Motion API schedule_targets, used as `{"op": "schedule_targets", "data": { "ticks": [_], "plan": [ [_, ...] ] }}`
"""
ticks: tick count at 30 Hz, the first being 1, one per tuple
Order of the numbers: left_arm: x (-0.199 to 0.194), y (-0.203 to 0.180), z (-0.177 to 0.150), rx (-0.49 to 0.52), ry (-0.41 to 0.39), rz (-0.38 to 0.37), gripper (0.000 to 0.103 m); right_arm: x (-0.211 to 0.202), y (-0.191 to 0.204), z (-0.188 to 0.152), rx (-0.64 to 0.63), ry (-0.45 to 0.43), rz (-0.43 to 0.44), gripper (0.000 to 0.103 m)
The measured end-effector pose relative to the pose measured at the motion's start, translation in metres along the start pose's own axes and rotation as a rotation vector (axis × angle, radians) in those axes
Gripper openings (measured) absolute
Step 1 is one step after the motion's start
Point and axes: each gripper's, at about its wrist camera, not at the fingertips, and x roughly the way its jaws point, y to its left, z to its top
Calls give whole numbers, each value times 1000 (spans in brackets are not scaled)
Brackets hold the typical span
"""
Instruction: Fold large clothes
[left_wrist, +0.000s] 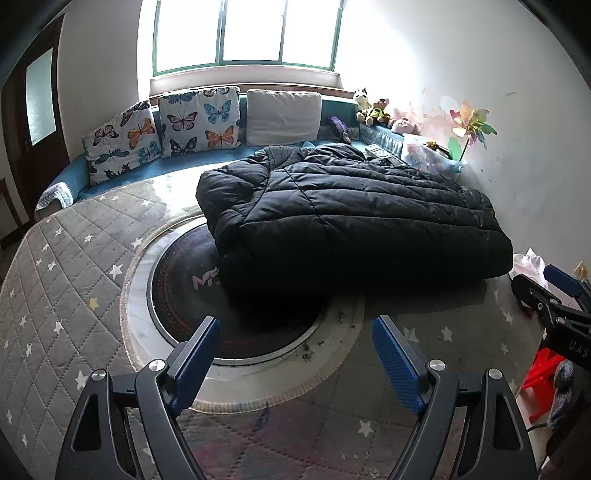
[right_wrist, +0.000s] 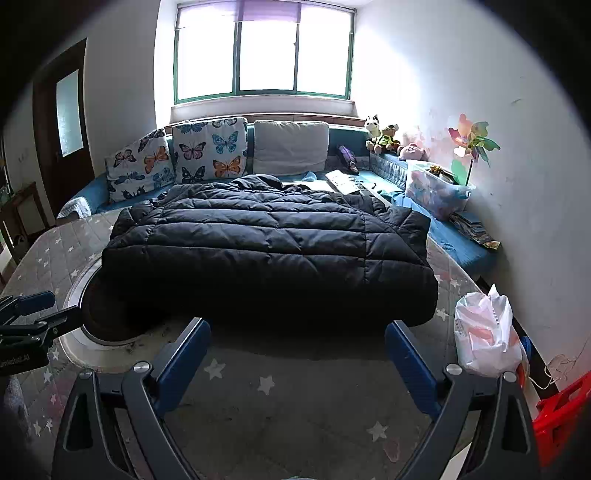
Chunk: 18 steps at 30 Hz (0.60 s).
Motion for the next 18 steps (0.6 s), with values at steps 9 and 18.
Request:
{"op": "schedule_targets", "data": {
  "ticks": [9,18],
  "plan": [
    [3,-1,0,12,4,5,89,2,-3,-3,13,10,10,103],
    [10,-1,0,26,9,23,89,6,-1,-5,11,24,23,103]
  ]
}}
